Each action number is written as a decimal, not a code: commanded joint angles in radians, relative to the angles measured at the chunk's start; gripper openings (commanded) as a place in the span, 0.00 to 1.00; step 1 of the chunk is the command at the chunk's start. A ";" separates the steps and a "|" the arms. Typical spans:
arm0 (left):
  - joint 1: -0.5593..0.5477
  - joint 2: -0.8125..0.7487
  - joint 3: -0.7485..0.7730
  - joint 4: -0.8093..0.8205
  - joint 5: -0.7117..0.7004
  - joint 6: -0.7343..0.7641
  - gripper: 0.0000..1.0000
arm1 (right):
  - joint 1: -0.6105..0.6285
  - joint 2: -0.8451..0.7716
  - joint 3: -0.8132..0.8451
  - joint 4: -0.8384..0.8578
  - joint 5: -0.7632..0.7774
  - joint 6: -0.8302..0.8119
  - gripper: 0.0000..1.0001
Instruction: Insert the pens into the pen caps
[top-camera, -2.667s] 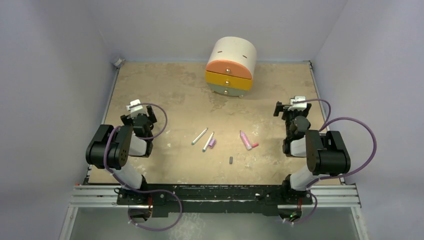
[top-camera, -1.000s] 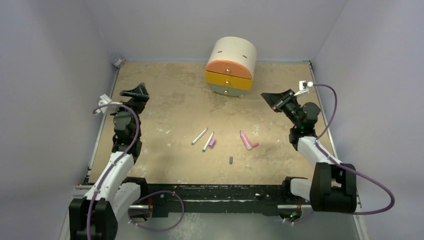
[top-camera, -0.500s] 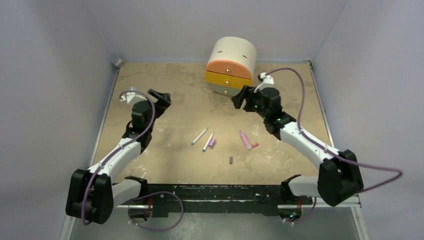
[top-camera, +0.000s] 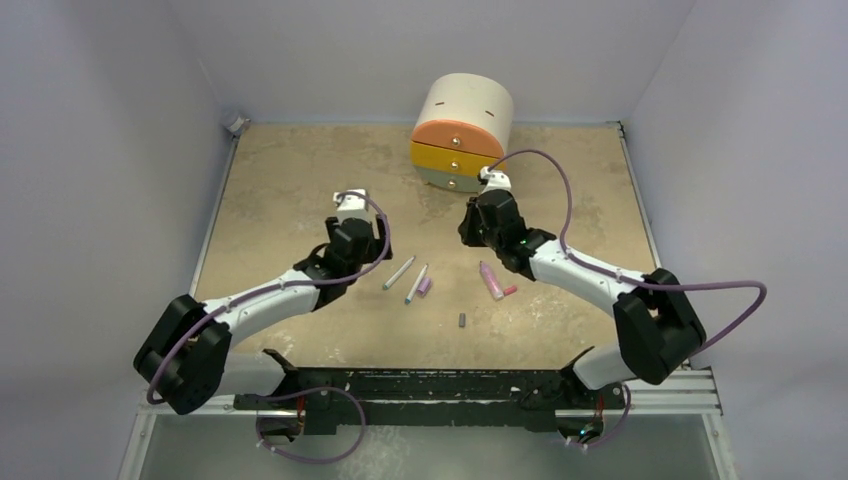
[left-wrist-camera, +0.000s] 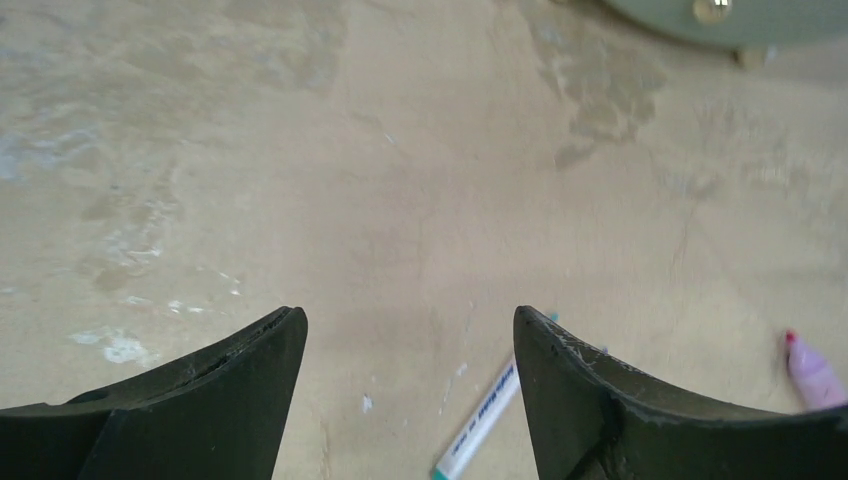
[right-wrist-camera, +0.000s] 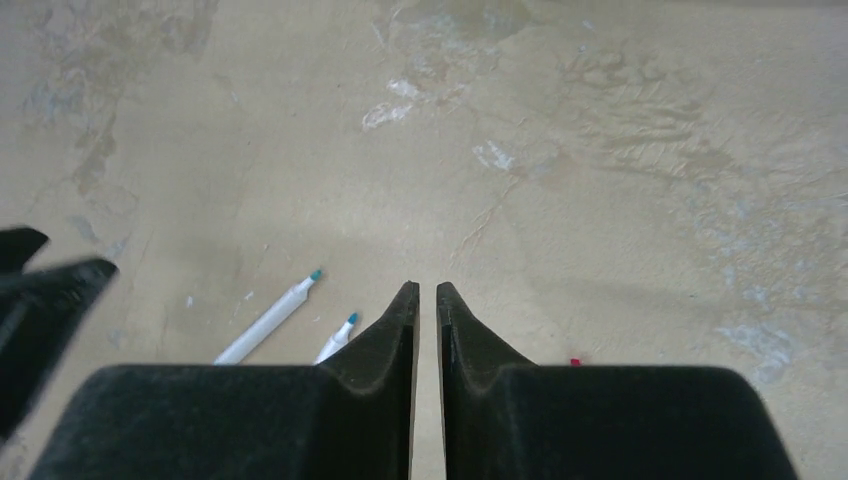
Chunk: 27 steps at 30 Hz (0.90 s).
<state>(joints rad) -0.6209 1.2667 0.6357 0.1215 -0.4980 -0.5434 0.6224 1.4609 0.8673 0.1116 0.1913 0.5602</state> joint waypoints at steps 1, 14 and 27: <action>-0.063 0.022 -0.010 0.045 0.106 0.153 0.77 | -0.083 -0.047 0.042 0.008 -0.043 -0.031 0.15; -0.077 0.032 0.002 0.019 0.133 0.218 0.77 | -0.196 -0.249 -0.070 0.134 0.174 -0.190 0.52; -0.081 -0.156 -0.057 0.168 0.180 0.160 0.77 | -0.460 -0.305 -0.481 0.980 0.443 -0.608 0.90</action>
<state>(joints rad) -0.6971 1.1336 0.6018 0.2008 -0.3187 -0.3595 0.2283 1.0538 0.4492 0.8047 0.6373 0.0433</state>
